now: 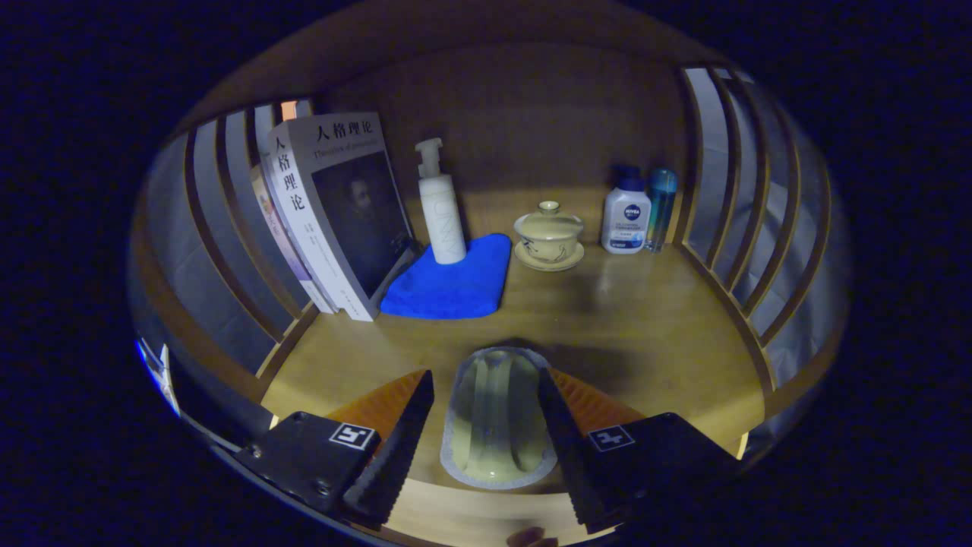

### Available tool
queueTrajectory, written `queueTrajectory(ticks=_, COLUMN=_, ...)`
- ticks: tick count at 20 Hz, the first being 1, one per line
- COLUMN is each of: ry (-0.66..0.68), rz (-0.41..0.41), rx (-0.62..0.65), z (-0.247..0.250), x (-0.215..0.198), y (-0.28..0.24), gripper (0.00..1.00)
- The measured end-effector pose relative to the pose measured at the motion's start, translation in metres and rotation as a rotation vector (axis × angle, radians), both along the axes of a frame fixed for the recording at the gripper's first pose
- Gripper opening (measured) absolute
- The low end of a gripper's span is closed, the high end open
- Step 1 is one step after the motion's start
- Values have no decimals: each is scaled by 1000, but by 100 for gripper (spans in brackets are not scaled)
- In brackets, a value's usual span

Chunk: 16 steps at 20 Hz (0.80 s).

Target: Pull open the drawer, take out the items inside it, and place them on the countertop above the cabinet.

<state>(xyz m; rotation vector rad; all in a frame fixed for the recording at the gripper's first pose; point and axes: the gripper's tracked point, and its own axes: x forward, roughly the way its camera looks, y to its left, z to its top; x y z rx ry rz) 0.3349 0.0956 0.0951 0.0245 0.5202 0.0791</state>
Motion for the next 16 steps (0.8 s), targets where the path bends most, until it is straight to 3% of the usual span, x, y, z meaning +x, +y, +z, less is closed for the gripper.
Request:
queueTrajectory(ticks=4, ry=-97, rz=11, rx=26, z=15, x=-16, y=0, gripper=85)
queueTrajectory(ticks=7, ry=-246, rz=30, rx=31, z=41, x=-46, y=0, gripper=85)
queueTrajectory(ticks=12, ry=-498, rz=56, rx=-7, z=63, x=-146, y=-1, gripper=100)
queueTrajectory(ticks=16, ry=-605, rz=72, rx=-57, z=35, x=-227, y=2, gripper=99)
